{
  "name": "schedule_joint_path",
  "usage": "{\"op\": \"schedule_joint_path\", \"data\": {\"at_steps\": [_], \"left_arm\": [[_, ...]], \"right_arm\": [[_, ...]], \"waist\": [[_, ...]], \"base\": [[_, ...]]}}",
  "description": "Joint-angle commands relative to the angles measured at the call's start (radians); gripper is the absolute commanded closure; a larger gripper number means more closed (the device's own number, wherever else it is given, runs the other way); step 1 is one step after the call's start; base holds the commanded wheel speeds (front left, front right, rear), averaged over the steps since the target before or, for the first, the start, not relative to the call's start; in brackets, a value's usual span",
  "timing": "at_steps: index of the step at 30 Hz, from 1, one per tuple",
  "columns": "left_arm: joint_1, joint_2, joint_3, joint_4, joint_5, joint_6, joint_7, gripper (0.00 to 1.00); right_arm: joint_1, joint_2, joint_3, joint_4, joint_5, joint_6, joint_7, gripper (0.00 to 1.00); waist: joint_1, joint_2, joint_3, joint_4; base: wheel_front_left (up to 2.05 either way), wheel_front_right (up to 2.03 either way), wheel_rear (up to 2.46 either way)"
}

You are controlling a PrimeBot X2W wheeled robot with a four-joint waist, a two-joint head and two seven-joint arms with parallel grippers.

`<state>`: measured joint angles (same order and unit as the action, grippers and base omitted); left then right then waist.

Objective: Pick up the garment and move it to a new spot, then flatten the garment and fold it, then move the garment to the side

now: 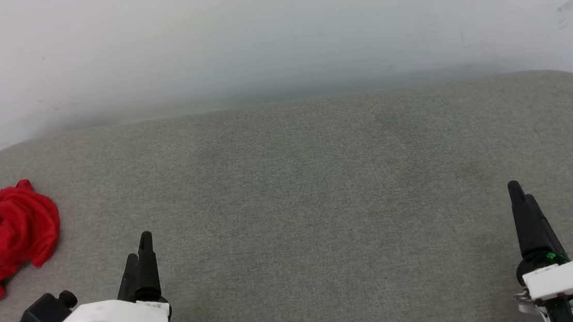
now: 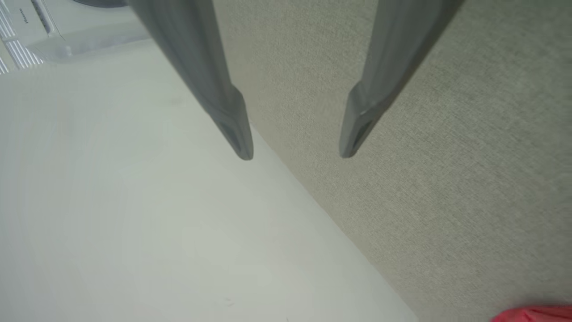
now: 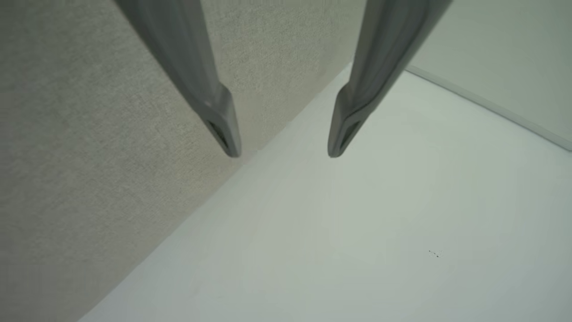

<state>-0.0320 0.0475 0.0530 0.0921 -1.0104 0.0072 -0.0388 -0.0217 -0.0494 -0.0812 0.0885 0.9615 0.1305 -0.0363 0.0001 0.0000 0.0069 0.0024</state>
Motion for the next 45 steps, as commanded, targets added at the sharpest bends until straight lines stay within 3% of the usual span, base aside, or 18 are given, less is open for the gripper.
{"op": "schedule_joint_path", "data": {"at_steps": [1, 21, 33, 45], "left_arm": [[-0.002, 0.002, -0.008, -0.024, 0.054, 0.013, -0.011, 0.00], [0.033, 0.027, -0.097, -0.054, 0.385, 0.060, -0.076, 0.00], [0.041, 0.034, -0.128, -0.076, 0.501, 0.081, -0.108, 0.00], [0.061, 0.035, -0.141, -0.087, 0.609, 0.065, -0.137, 0.00]], "right_arm": [[-0.001, -0.002, 0.010, -0.028, -0.065, 0.000, -0.013, 0.00], [0.047, -0.002, 0.043, -0.049, -0.394, 0.000, -0.079, 0.00], [0.063, -0.002, 0.047, -0.064, -0.521, 0.000, -0.110, 0.00], [0.081, -0.002, 0.048, -0.080, -0.632, 0.000, -0.140, 0.00]], "waist": [[0.0000, 0.0000, 0.000, 0.000], [-0.0001, 0.0000, -0.002, 0.004], [-0.0001, 0.0000, -0.001, 0.006], [-0.0001, 0.0000, 0.001, 0.007]], "base": [[0.00, 0.00, 0.00], [0.00, 0.00, 0.00], [0.00, 0.00, 0.00], [0.00, 0.00, 0.00]]}}
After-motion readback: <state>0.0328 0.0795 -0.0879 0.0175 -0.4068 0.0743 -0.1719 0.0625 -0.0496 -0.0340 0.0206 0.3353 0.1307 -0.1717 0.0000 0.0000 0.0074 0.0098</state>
